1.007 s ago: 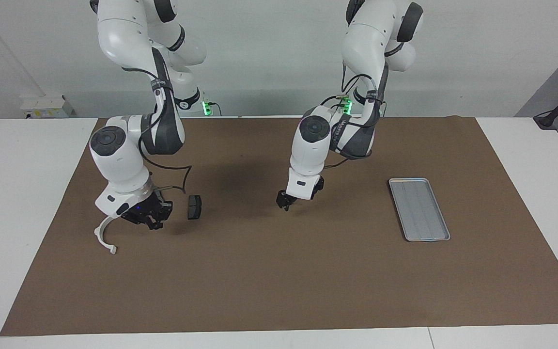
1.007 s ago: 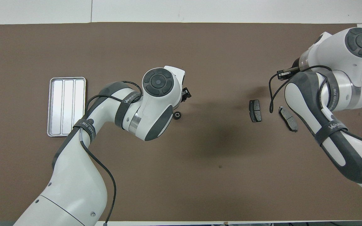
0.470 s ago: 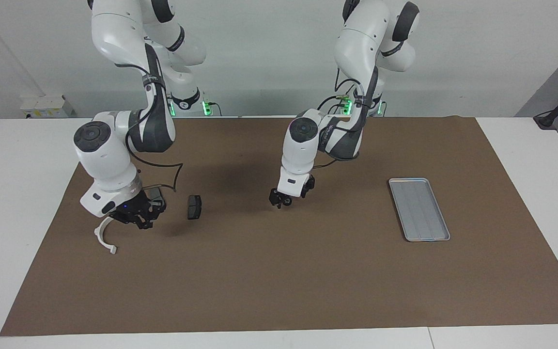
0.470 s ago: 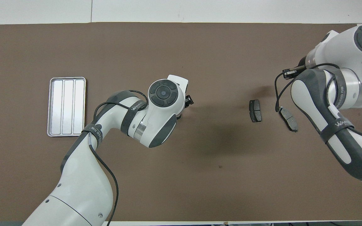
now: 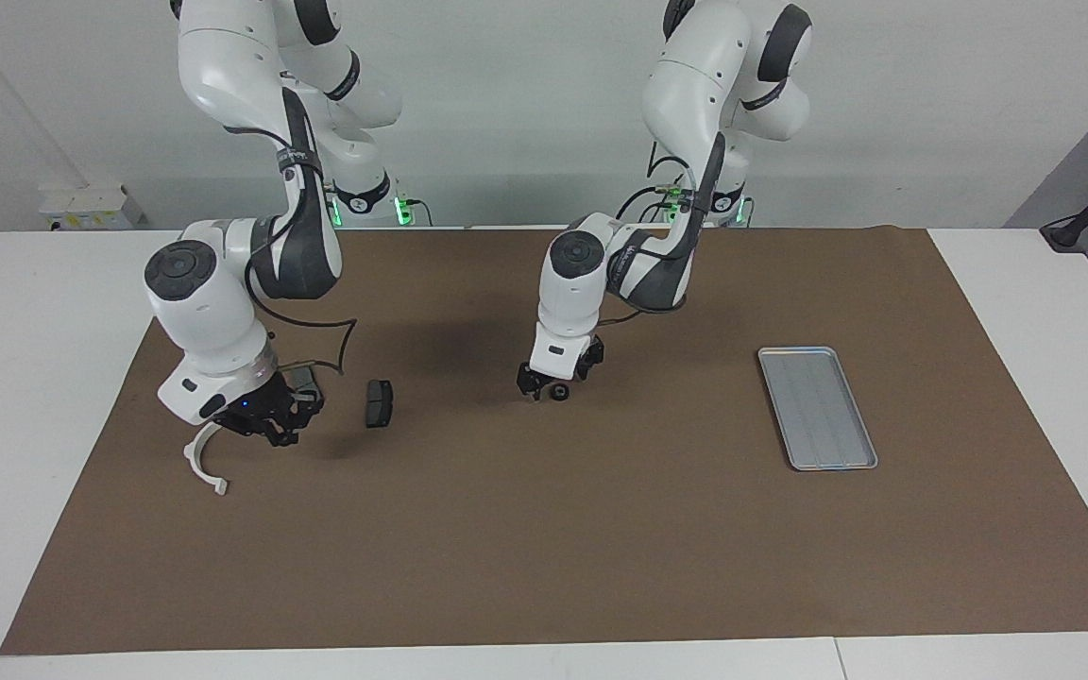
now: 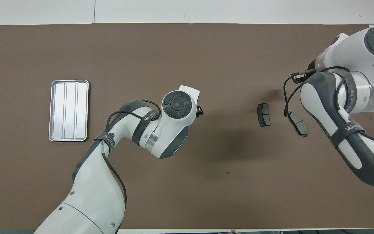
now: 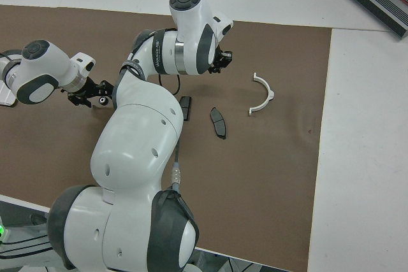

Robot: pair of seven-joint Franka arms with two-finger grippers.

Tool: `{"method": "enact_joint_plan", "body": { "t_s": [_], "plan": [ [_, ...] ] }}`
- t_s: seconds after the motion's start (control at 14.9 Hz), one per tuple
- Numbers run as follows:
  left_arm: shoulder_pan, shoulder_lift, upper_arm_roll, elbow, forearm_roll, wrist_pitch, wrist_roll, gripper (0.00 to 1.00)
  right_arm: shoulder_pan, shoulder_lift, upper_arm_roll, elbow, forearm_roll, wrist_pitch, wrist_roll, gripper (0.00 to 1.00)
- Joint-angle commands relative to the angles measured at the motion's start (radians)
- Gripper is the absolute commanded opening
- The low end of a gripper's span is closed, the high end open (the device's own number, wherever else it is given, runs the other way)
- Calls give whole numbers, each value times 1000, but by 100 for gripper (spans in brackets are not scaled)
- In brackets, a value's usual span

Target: Pick bearing gear from pile to tray

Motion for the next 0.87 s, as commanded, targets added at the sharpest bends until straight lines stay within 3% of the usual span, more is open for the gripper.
{"method": "enact_joint_plan", "body": {
  "t_s": [0.0, 0.2, 0.47, 0.67, 0.81],
  "plan": [
    [-15, 12, 21, 14, -11, 20, -10, 100, -15, -3, 12, -12, 0, 8, -29, 0],
    [-15, 14, 23, 11, -8, 20, -10, 100, -13, -3, 12, -12, 0, 8, -27, 0],
    [-12, 17, 23, 8, -7, 31, -10, 88, -19, -5, 12, -25, 2, 11, -39, 0],
    [-9, 17, 23, 5, -5, 32, -9, 69, -21, -3, 13, -24, 2, 9, -44, 0],
    [-5, 17, 23, 5, -5, 29, -9, 47, -13, -3, 13, -22, 5, 9, -30, 0]
  ]
}}
